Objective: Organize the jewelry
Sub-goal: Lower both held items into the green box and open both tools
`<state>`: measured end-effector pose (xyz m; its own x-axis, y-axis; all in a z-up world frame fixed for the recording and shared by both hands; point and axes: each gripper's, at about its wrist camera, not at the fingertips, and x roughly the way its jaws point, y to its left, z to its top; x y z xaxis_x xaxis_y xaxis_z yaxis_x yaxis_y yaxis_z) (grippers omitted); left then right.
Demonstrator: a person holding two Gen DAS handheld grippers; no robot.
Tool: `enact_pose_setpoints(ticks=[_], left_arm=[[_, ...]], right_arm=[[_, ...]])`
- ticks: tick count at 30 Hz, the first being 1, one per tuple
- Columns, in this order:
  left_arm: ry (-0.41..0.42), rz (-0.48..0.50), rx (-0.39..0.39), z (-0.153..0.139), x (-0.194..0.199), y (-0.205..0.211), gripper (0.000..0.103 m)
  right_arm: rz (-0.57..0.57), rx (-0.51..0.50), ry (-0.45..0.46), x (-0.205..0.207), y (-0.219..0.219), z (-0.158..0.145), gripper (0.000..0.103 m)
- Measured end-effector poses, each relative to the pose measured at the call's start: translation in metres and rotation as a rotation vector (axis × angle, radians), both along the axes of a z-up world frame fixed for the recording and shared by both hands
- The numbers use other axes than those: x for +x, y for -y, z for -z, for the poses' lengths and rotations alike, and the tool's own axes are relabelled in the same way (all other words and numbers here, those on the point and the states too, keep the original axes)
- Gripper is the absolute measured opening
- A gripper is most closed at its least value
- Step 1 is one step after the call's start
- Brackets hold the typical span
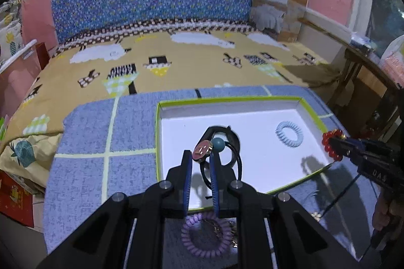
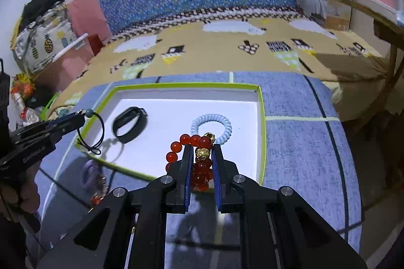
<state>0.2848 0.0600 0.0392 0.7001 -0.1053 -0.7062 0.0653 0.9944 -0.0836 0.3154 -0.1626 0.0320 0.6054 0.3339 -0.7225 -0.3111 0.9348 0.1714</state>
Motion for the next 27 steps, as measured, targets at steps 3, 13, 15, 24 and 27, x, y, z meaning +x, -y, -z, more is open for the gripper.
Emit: enact_pose_setpoints(ticks=[3, 13, 15, 24, 27], left_arm=[[-0.045, -0.006, 0.016, 0.015, 0.008, 0.000, 0.014], [-0.102, -0.029, 0.028, 0.039, 0.031, -0.003, 0.015], [-0.099, -0.038, 0.030, 0.038, 0.034, -0.003, 0.015], [-0.056, -0.029, -0.008, 0.036, 0.018, -0.004, 0.019], [-0.031, -0.025, -0.022, 0.034, 0.008, -0.006, 0.032]], right_arm=[[0.010, -0.015, -0.038, 0.012, 0.001, 0.012, 0.014], [0.026, -0.059, -0.103, 0.034, 0.002, 0.039, 0.015], [0.030, -0.059, -0.102, 0.037, 0.002, 0.039, 0.015], [0.014, -0.046, -0.094, 0.032, 0.002, 0.039, 0.024], [0.004, -0.044, -0.063, 0.023, 0.000, 0.035, 0.040]])
